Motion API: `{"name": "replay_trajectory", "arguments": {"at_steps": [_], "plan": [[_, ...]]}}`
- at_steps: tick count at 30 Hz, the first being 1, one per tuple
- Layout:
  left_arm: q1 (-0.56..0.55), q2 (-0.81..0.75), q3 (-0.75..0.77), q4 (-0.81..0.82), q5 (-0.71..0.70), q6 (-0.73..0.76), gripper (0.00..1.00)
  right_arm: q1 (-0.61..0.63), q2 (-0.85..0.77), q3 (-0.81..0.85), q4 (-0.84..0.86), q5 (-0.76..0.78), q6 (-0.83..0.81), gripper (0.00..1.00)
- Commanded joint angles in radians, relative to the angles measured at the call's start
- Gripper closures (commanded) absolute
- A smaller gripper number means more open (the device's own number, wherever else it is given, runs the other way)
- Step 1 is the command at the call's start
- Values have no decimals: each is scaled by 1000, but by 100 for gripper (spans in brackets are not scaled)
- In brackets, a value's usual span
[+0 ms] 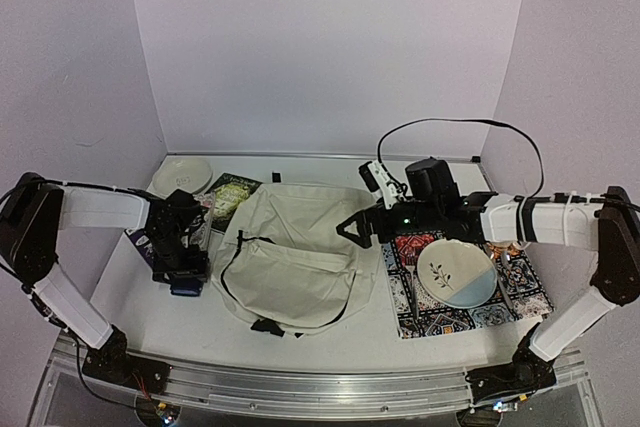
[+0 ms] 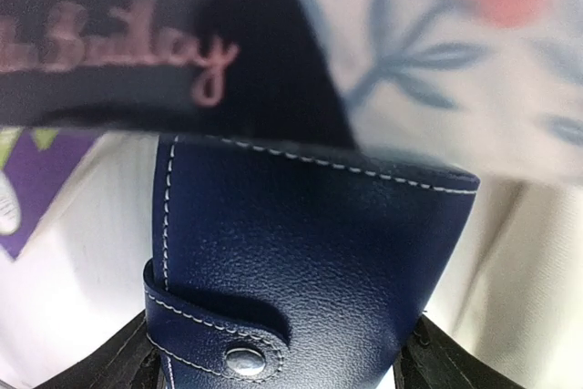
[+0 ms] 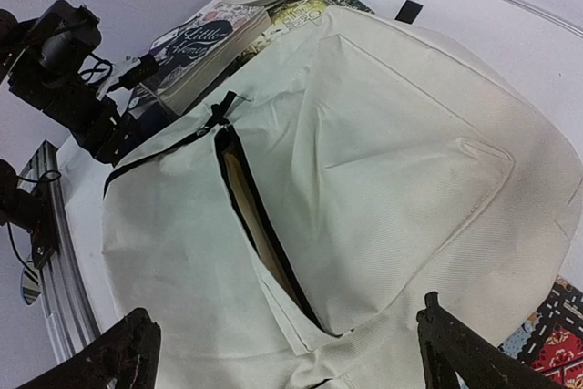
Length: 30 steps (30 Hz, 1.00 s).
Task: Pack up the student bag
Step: Grab the card case at the center of the board, then pass from the left arm to the right
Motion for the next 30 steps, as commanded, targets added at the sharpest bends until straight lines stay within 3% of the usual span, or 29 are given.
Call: {"name": "replay_trajectory", "arguments": {"at_steps": [1,9,19,30], "plan": [[-7,-126,23,-11,14,-28,18,17,0,24,39,-43,18,2],[-106,-242,130,-10,-6,-12,20,38,25,65,39,-76,84,2],[-320,-180,228,89,-91,49,20,38,60,133,-5,-154,220,2],[-527,-56,301,258,-166,230,22,47,179,244,-7,-301,344,9]]}}
